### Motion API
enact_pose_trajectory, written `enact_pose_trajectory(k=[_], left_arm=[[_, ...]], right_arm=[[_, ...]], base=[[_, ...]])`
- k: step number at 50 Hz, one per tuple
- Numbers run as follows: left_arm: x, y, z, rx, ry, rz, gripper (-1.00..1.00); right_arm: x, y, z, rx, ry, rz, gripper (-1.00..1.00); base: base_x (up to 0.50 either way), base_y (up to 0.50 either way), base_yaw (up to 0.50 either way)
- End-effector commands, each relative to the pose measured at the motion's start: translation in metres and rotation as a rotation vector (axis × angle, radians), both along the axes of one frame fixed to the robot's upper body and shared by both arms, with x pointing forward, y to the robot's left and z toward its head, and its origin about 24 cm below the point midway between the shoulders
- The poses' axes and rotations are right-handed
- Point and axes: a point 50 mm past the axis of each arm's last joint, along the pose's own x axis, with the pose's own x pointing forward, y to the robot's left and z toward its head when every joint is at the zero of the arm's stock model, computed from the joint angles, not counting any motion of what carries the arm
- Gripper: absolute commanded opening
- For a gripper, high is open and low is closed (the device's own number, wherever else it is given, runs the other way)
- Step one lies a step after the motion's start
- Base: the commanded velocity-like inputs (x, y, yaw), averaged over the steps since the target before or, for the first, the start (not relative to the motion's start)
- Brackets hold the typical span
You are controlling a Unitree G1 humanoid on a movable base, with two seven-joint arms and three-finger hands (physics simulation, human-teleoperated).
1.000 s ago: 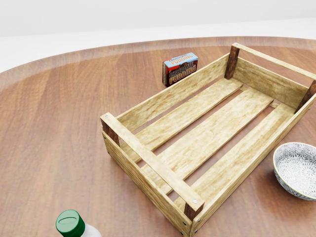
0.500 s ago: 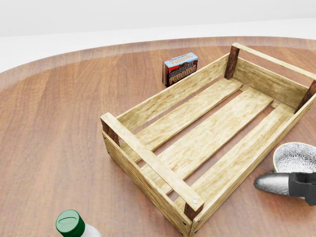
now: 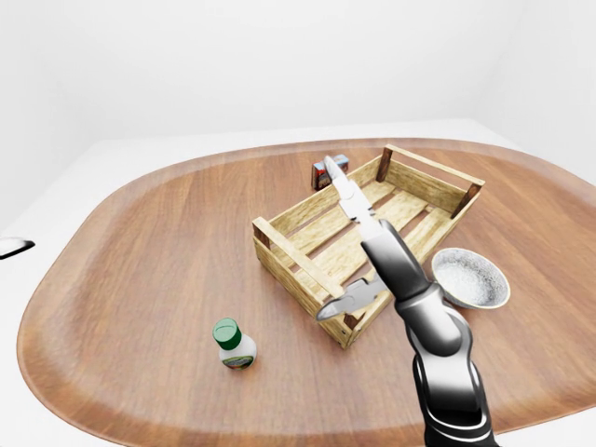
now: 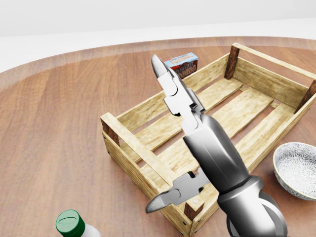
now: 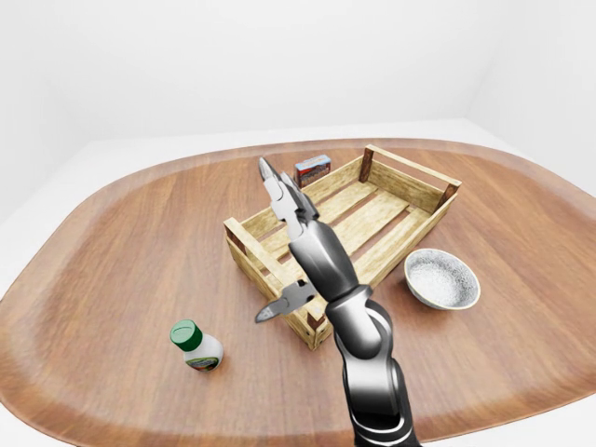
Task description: Pick up the salad dressing and put it in the tray.
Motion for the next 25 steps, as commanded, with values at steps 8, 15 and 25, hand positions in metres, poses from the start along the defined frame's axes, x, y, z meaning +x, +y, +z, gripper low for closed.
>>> enact_pose_trajectory(k=[8,15,25], left_arm=[[0.001,0.000,-0.002,0.001,0.008,0.000,1.00],[0.001,0.000,-0.001,0.001,0.006,0.001,1.00],[0.003,0.000,-0.003,-0.003,0.016,0.001,1.00]], right_arm=[[0.008,0.037,-0.045,-0.050,0.209,0.099,1.00],[0.009,0.058,-0.054,-0.096,0.254,0.170,1.00],[0.012,0.079,-0.069,-0.189,0.323,0.242,1.00]], base=[[0.00,0.00,0.00],[0.00,0.00,0.00],[0.00,0.00,0.00]])
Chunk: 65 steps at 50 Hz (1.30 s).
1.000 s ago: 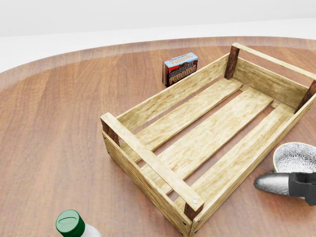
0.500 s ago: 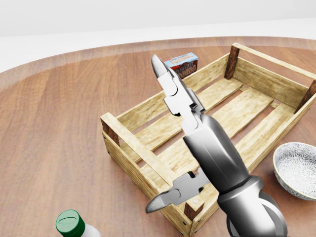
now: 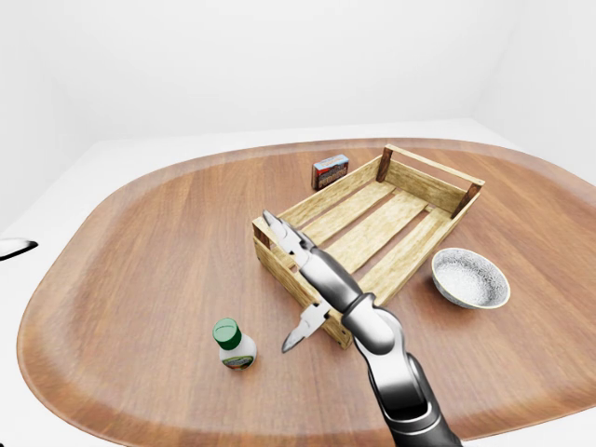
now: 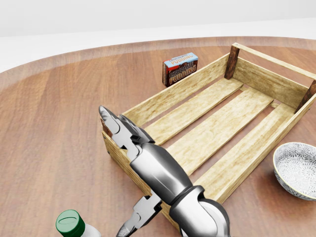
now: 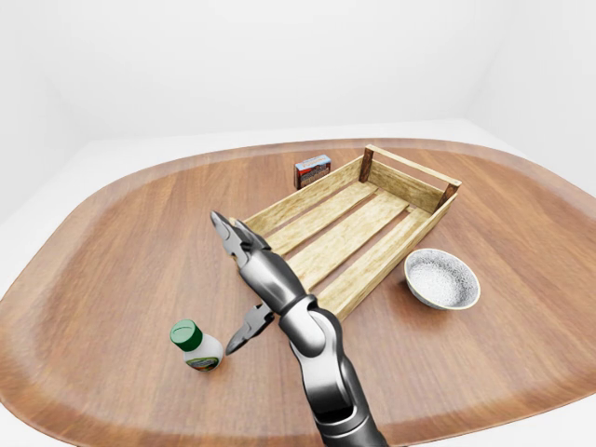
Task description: Pick up the salad dressing and put it in the tray.
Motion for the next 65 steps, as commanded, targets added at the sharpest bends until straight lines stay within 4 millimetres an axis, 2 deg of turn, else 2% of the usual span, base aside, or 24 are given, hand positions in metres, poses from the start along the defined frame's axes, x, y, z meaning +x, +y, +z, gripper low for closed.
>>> enact_pose_trajectory(k=[1,5,16,19,27,33,43,48,65], left_arm=[[0.002,0.000,-0.002,-0.002,0.008,0.000,1.00],[0.002,0.001,-0.002,-0.005,0.012,0.001,1.00],[0.003,0.001,-0.003,-0.009,0.017,0.001,1.00],[0.004,0.002,-0.004,-0.011,0.020,0.000,1.00],[0.004,0.001,-0.005,-0.010,0.024,0.000,1.00],[0.004,0.002,-0.005,-0.011,0.024,0.002,1.00],[0.004,0.001,-0.004,-0.009,0.022,0.002,1.00],[0.005,0.002,-0.005,-0.010,0.028,0.003,1.00],[0.005,0.002,-0.007,-0.011,0.037,0.004,1.00]], right_arm=[[0.003,0.025,-0.017,-0.087,0.079,0.088,1.00],[0.006,0.031,-0.023,-0.119,0.107,0.109,1.00],[0.030,0.032,-0.060,-0.193,0.286,0.106,1.00],[0.030,0.037,-0.063,-0.220,0.300,0.129,1.00],[0.028,0.048,-0.084,-0.251,0.410,0.182,1.00],[0.023,0.058,-0.087,-0.258,0.440,0.243,1.00],[0.008,0.074,-0.070,-0.240,0.410,0.379,1.00],[0.017,0.075,-0.080,-0.248,0.471,0.384,1.00],[0.045,0.082,-0.086,-0.285,0.567,0.387,1.00]], base=[[0.00,0.00,0.00],[0.00,0.00,0.00],[0.00,0.00,0.00],[0.00,0.00,0.00],[0.00,0.00,0.00],[0.00,0.00,0.00],[0.00,0.00,0.00],[0.00,0.00,0.00],[0.00,0.00,0.00]])
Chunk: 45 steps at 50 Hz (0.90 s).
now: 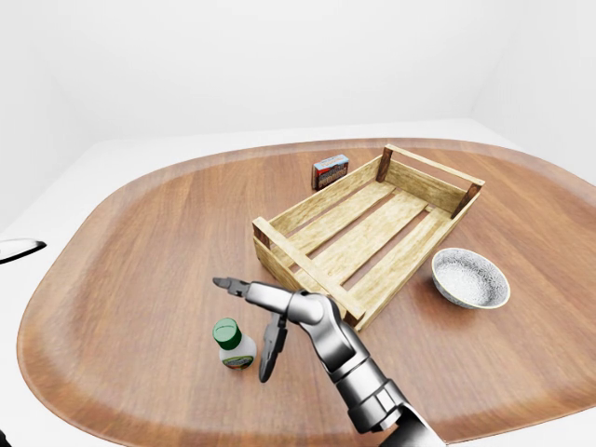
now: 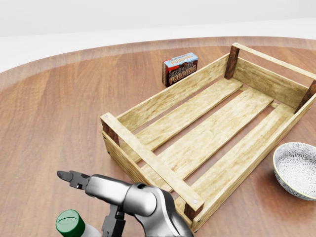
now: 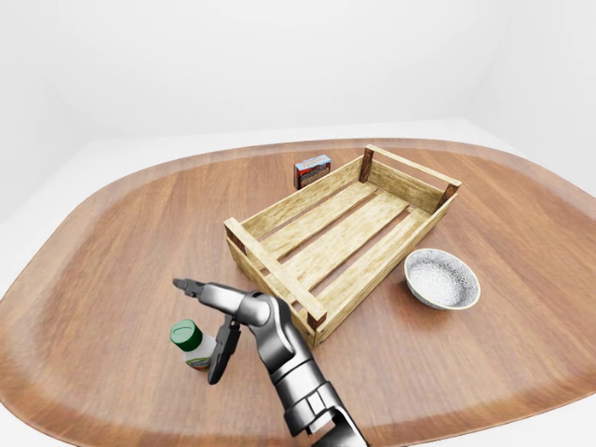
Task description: Pick up the salad dressing and put it in the tray.
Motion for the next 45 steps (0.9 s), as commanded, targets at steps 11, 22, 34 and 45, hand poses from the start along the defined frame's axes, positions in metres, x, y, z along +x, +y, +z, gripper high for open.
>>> enact_pose_trajectory(k=[11,22,34,45], left_arm=[[0.000,0.000,-0.001,0.001,0.007,0.002,1.00],[0.001,0.001,-0.003,-0.007,0.013,-0.001,1.00],[0.002,0.003,-0.005,-0.015,0.019,0.000,1.00],[0.004,0.005,-0.009,-0.023,0.041,0.002,1.00]], right_arm=[[0.029,0.019,0.004,-0.033,0.109,0.038,1.00],[0.015,0.041,0.009,-0.051,0.069,0.108,1.00],[0.021,0.038,-0.015,-0.180,0.187,0.116,1.00],[0.014,0.031,-0.035,-0.254,0.248,0.118,1.00]], base=[[0.00,0.00,0.00],[0.00,0.00,0.00],[0.00,0.00,0.00],[0.00,0.00,0.00]])
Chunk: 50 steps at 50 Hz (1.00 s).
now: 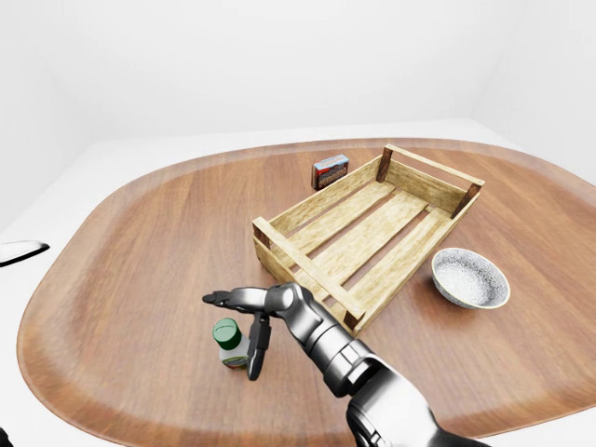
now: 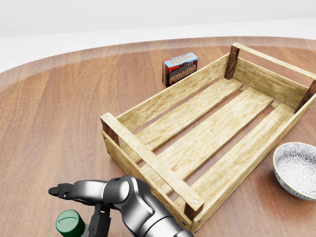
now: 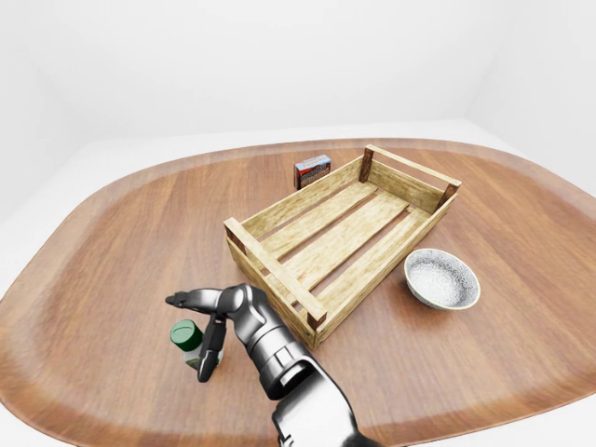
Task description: Pick up the salad dressing and put it in the tray.
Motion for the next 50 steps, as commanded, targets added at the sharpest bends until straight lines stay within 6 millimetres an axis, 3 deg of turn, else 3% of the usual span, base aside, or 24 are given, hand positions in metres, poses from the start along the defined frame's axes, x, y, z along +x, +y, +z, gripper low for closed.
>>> enact_pose_trajectory(k=[1,21,22,23,24,35,50], left_arm=[[0.002,0.002,-0.004,-0.008,0.020,0.001,1.00],[0.004,0.003,-0.007,-0.013,0.034,-0.001,1.00],[0.004,0.003,-0.007,-0.014,0.036,-0.001,1.00],[0.004,0.003,-0.007,-0.014,0.036,-0.001,1.00],[0.004,0.003,-0.007,-0.014,0.036,0.000,1.00],[0.002,0.000,-0.004,-0.003,0.017,-0.003,1.00],[0.002,0.001,-0.004,-0.006,0.021,-0.002,1.00]], right_arm=[[-0.002,-0.005,-0.017,-0.102,0.048,0.016,1.00],[-0.003,-0.006,-0.018,-0.139,0.023,0.030,1.00],[-0.002,-0.006,-0.019,-0.135,0.037,0.025,0.85],[-0.002,-0.006,-0.019,-0.135,0.039,0.024,0.85],[-0.003,-0.007,-0.020,-0.129,0.050,0.019,-1.00],[0.000,-0.005,-0.014,-0.105,0.036,0.015,-1.00],[0.010,0.001,0.012,-0.073,-0.086,0.022,-1.00]], base=[[0.00,0.00,0.00],[0.00,0.00,0.00],[0.00,0.00,0.00],[0.00,0.00,0.00],[0.00,0.00,0.00],[0.00,0.00,0.00],[0.00,0.00,0.00]])
